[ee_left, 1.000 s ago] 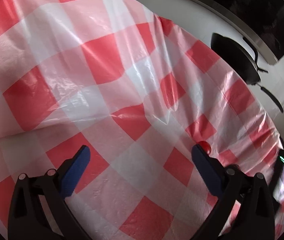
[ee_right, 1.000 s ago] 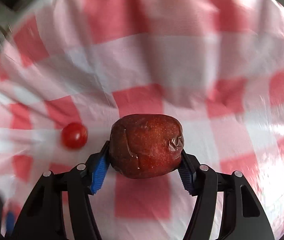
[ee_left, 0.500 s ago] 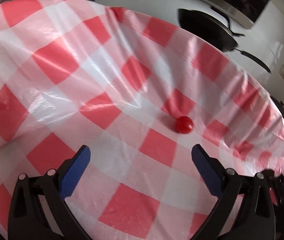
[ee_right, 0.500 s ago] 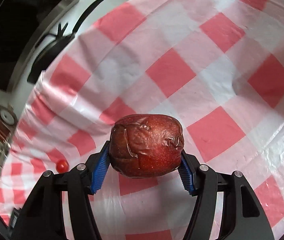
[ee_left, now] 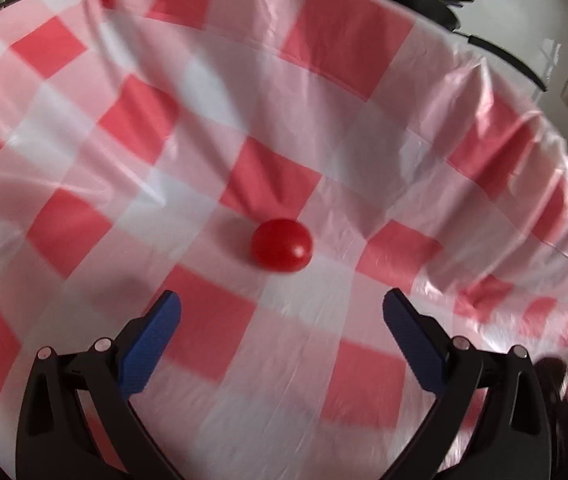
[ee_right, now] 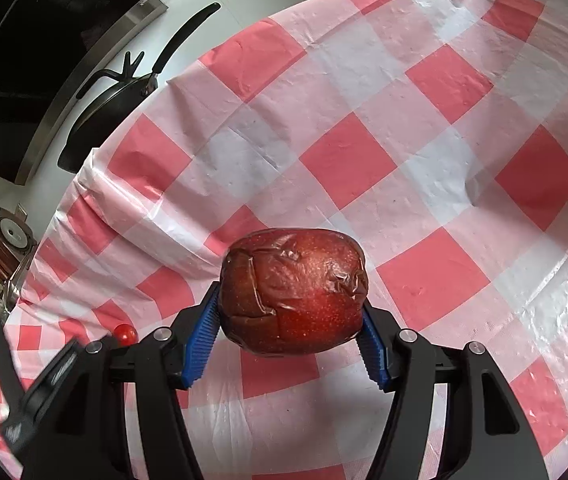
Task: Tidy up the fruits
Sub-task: 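Grasp the red-brown fruit with the right tool while the left tool grasps the small red tomato, then carry the red-brown fruit and small tomato to the white bin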
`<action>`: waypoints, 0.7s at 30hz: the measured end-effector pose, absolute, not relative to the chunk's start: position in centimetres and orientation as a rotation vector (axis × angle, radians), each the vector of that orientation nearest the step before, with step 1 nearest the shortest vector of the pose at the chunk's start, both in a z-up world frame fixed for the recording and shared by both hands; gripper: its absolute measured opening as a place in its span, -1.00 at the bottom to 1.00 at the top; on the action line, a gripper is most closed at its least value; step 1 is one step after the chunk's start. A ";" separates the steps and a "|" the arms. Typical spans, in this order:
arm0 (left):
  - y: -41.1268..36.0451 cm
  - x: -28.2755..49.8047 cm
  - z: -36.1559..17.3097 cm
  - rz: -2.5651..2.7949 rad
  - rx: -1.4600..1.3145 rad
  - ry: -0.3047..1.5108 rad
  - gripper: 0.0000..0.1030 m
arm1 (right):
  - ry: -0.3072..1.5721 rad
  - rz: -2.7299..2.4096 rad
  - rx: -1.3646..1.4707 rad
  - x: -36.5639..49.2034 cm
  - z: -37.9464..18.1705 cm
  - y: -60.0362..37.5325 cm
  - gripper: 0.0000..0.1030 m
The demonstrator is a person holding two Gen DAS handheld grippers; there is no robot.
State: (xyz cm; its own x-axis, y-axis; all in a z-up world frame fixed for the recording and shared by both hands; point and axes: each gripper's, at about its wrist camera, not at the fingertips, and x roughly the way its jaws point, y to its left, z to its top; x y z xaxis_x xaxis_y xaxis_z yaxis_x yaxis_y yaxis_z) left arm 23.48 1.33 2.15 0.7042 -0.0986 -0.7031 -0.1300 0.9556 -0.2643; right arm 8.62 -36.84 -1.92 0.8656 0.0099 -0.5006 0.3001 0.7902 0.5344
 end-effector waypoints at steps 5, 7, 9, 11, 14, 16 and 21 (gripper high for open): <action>-0.2 26.9 1.4 0.096 -0.226 0.860 0.63 | 0.516 -0.167 0.649 8.6 -2.1 -37.0 0.19; -0.4 27.6 1.2 0.110 -0.206 0.874 0.60 | 0.517 -0.166 0.655 8.6 -2.1 -37.0 0.19; -0.5 28.0 1.1 0.117 -0.190 0.885 0.59 | 0.520 -0.166 0.659 8.8 -2.1 -37.0 0.19; -0.7 28.4 1.1 0.125 -0.161 0.882 0.28 | 0.519 -0.166 0.656 8.8 -2.1 -36.9 0.19; -1.5 28.4 1.0 0.102 -0.075 0.876 -0.22 | 0.519 -0.165 0.659 8.7 -2.1 -36.9 0.19; -1.4 28.2 1.1 0.057 -0.083 0.873 -0.24 | 0.521 -0.165 0.664 8.7 -2.1 -37.0 0.20; 0.4 23.1 1.8 -0.048 -0.144 0.821 -0.24 | 0.522 -0.158 0.660 8.7 -2.1 -36.9 0.20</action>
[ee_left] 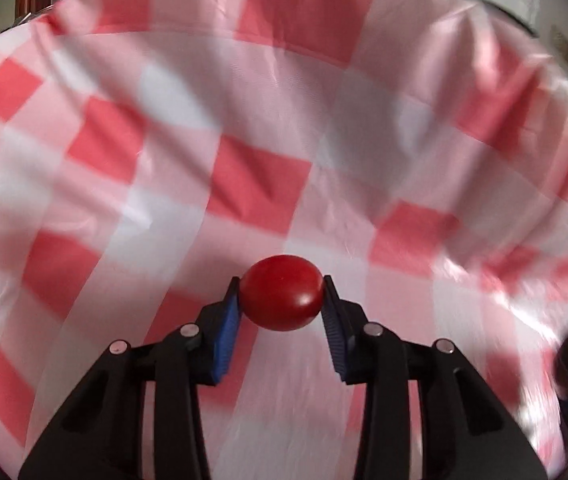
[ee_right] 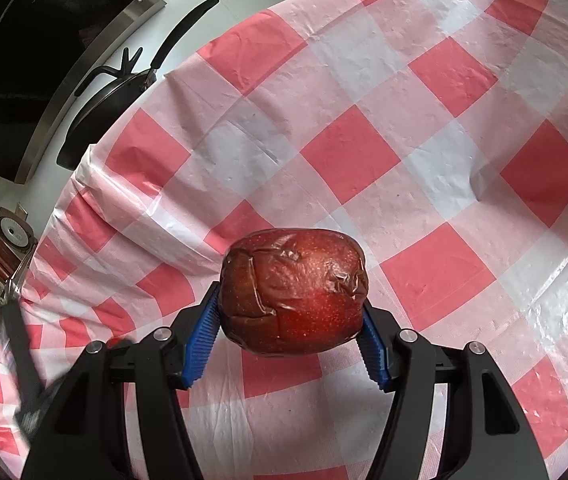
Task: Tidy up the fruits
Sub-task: 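Carry the red-brown fruit and small tomato to the white bin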
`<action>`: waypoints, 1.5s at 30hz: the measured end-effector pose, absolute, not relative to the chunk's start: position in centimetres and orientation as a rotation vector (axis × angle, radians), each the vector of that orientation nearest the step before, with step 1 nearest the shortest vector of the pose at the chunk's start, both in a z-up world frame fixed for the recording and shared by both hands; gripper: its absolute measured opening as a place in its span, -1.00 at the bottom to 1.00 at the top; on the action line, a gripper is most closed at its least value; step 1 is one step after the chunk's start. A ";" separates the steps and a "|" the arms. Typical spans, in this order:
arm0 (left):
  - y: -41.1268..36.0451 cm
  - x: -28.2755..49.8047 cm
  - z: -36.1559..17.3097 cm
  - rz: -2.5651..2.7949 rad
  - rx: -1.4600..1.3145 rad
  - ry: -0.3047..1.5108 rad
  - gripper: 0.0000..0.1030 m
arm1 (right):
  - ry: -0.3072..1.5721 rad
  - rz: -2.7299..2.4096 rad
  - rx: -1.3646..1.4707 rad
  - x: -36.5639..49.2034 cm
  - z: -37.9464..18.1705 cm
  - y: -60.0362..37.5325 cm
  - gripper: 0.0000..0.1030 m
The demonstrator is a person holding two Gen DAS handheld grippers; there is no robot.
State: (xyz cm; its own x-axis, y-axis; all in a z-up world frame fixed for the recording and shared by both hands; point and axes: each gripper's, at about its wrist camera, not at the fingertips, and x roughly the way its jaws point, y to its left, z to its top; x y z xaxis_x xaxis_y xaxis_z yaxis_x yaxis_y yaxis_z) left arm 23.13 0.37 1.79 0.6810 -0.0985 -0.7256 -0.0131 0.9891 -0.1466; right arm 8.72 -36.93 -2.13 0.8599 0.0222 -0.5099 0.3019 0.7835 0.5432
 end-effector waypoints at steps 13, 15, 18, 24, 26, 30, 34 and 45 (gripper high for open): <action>5.1 5.5 3.0 -0.104 -0.315 0.639 -0.24 | 0.531 -0.149 0.654 8.9 -2.1 -37.0 0.20; 6.1 4.9 3.7 -0.118 -0.332 0.611 -0.24 | 0.529 -0.145 0.648 8.9 -2.1 -36.9 0.19; 6.7 4.4 4.4 -0.132 -0.342 0.576 -0.24 | 0.528 -0.140 0.634 9.0 -2.0 -36.8 0.19; 7.4 5.0 4.2 -0.165 -0.405 0.601 -0.24 | 0.526 -0.130 0.628 9.0 -2.1 -36.8 0.19; 7.3 4.8 4.5 -0.163 -0.391 0.584 -0.24 | 0.525 -0.129 0.634 9.0 -2.1 -36.9 0.19; 7.2 5.0 4.5 -0.156 -0.374 0.594 -0.24 | 0.522 -0.121 0.647 8.9 -2.2 -37.2 0.19; 7.2 5.0 4.5 -0.147 -0.370 0.598 -0.24 | 0.529 -0.121 0.631 9.0 -2.1 -37.0 0.19; 9.4 -0.4 6.2 -0.064 -0.346 0.524 -0.23 | 0.656 -0.029 0.678 2.2 -2.6 -34.8 0.19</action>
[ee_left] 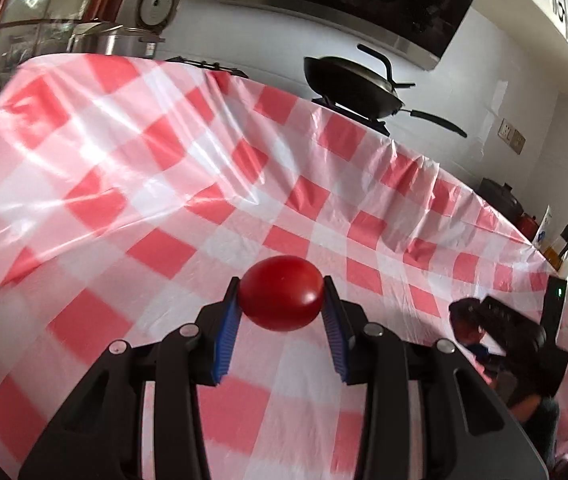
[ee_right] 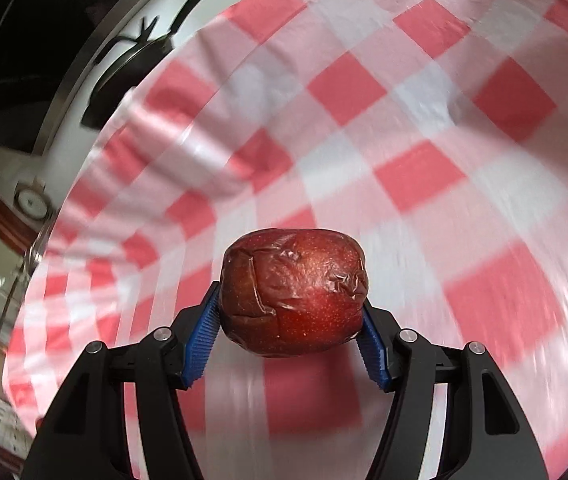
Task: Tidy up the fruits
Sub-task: 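Carry the red-brown fruit and small tomato to the white bin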
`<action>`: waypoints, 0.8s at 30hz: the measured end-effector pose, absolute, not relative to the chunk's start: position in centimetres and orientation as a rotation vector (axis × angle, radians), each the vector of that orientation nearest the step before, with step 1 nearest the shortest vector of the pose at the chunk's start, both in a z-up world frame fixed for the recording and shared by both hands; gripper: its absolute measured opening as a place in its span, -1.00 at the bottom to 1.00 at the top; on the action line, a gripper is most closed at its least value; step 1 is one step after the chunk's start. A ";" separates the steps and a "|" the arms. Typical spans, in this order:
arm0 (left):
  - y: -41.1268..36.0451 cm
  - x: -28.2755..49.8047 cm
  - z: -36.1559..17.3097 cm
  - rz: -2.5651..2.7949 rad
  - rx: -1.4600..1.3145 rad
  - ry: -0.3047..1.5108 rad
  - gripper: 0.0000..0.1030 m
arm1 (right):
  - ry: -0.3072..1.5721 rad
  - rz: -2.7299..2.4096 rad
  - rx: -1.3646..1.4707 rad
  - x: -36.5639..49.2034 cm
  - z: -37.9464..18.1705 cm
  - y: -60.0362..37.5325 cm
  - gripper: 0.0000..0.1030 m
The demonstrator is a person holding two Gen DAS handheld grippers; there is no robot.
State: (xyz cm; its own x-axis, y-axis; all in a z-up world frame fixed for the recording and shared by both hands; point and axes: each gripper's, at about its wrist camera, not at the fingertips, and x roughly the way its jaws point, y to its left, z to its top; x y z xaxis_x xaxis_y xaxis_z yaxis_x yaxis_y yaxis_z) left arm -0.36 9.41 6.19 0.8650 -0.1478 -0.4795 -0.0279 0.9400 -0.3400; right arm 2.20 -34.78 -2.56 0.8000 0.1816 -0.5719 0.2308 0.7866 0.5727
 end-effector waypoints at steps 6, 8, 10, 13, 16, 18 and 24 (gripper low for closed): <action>11.9 -5.1 5.2 -0.034 -0.329 0.544 -0.23 | 0.700 0.068 0.664 -3.1 -2.5 -31.4 0.19; 12.8 -6.2 4.8 -0.021 -0.320 0.557 -0.23 | 0.713 0.110 0.637 -4.7 -2.3 -30.0 0.19; 13.7 -7.3 4.5 -0.008 -0.317 0.566 -0.23 | 0.731 0.149 0.615 -6.5 -2.3 -28.4 0.19; 15.3 -9.0 4.3 0.013 -0.310 0.571 -0.23 | 0.746 0.198 0.586 -8.2 -2.4 -26.5 0.19; 16.6 -10.6 4.3 0.025 -0.298 0.572 -0.23 | 0.751 0.244 0.532 -9.9 -2.0 -24.2 0.19; 17.4 -11.6 4.1 0.037 -0.287 0.574 -0.23 | 0.752 0.283 0.493 -11.1 -1.5 -22.5 0.19; 19.9 -14.4 4.1 0.068 -0.284 0.576 -0.23 | 0.759 0.385 0.389 -13.7 -0.7 -18.0 0.19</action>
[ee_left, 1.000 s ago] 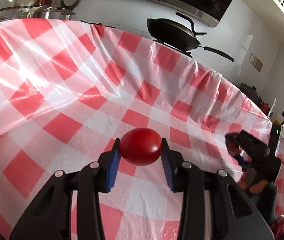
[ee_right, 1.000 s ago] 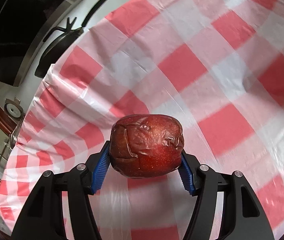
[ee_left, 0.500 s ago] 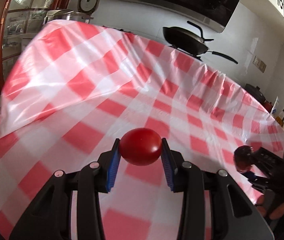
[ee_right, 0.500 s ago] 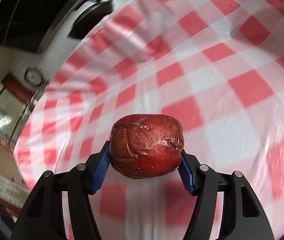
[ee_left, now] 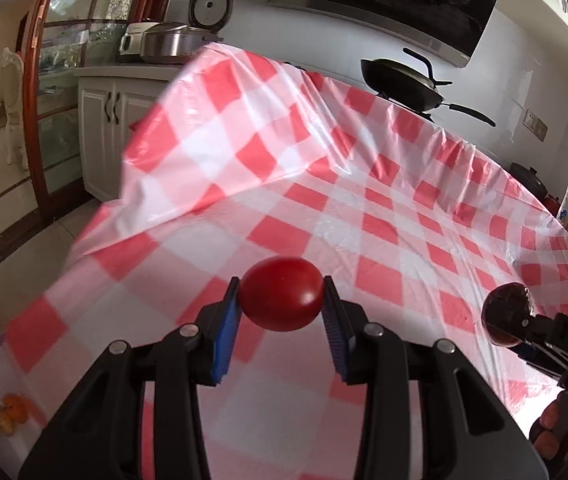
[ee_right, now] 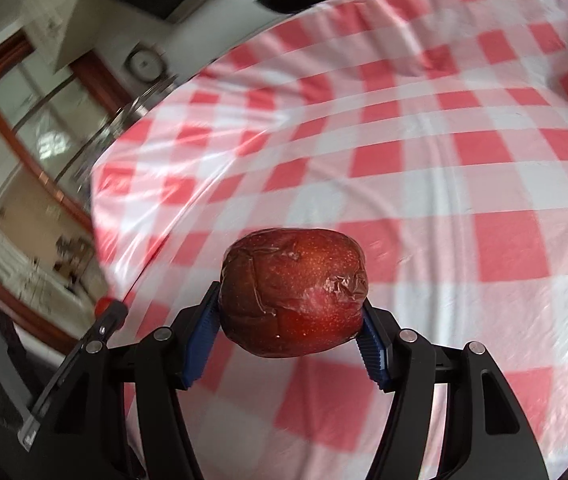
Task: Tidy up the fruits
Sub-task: 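Carry the red-brown fruit and small tomato to the white bin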
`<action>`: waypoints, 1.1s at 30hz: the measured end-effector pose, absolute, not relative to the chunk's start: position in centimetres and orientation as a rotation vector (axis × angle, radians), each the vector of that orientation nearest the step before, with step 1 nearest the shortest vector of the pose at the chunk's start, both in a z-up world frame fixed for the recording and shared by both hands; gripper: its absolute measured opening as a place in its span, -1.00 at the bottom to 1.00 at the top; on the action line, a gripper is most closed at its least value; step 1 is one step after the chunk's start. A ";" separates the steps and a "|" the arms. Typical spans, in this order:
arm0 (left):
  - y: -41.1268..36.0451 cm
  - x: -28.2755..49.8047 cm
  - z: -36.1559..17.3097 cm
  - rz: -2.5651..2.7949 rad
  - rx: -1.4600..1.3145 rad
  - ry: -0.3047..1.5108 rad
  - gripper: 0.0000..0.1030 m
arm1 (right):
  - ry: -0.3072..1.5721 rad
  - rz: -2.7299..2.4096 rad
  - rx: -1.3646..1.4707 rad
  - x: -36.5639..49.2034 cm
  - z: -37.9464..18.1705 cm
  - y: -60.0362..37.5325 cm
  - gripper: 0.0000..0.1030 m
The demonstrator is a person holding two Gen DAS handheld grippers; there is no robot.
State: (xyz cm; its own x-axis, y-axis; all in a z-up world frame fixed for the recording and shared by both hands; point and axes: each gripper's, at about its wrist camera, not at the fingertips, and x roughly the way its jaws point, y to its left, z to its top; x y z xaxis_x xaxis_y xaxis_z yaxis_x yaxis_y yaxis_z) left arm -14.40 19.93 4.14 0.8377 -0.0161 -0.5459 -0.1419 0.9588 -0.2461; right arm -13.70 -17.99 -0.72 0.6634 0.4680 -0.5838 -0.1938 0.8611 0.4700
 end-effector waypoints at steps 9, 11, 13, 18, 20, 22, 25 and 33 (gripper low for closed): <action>23.0 -17.8 3.5 0.104 -0.283 0.599 -0.23 | 0.787 0.511 0.231 -16.7 -0.7 -11.8 0.19; 23.8 -18.7 3.2 0.111 -0.288 0.606 -0.23 | 0.793 0.529 0.199 -17.2 -0.8 -10.7 0.19; 24.7 -19.8 3.2 0.122 -0.289 0.606 -0.23 | 0.798 0.547 0.166 -17.6 -0.9 -9.7 0.19; 26.7 -22.7 3.4 0.158 -0.284 0.592 -0.23 | 0.814 0.616 0.072 -19.3 -1.3 -6.2 0.19; 27.3 -23.6 3.4 0.174 -0.286 0.591 -0.23 | 0.812 0.649 0.031 -20.2 -1.4 -4.9 0.19; 28.2 -24.7 3.3 0.193 -0.293 0.591 -0.23 | 0.810 0.679 -0.005 -20.9 -1.5 -3.5 0.19; 29.7 -26.3 2.9 0.226 -0.311 0.592 -0.23 | 0.803 0.736 -0.072 -22.2 -1.6 -1.2 0.19; 33.9 -30.1 0.5 0.353 -0.340 0.635 -0.23 | 0.793 0.895 -0.254 -26.0 -2.6 4.6 0.19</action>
State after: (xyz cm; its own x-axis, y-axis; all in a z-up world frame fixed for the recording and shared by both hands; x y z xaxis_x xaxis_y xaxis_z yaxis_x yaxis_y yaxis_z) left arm -30.05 33.94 0.55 0.7498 0.2137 -0.6262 -0.4184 0.8863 -0.1985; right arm -25.98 4.58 -2.58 0.3695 0.5994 -0.7100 -0.7769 0.6185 0.1178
